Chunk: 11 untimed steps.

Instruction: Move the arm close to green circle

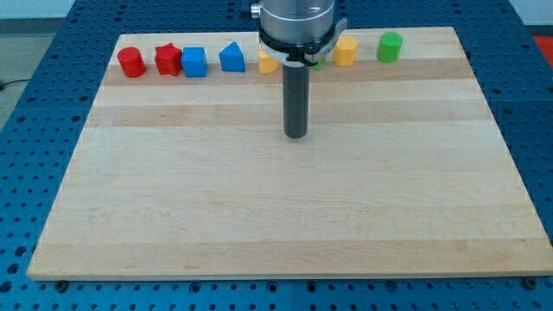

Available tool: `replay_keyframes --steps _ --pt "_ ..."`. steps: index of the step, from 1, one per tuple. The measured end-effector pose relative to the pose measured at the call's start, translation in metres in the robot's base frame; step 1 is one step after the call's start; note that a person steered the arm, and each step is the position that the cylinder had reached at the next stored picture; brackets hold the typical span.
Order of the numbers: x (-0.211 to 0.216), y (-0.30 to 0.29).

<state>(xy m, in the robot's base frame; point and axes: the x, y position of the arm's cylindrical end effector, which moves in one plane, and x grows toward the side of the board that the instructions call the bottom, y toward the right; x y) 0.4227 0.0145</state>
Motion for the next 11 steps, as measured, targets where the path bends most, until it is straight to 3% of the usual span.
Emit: replay_keyframes --steps 2,4,5,7,9,10,11 --pt "-0.056 0.113" --pt "-0.072 0.197" --pt "-0.075 0.2" --pt "-0.13 0.21" --pt "-0.213 0.23" --pt "-0.232 0.217" --pt "-0.221 0.194"
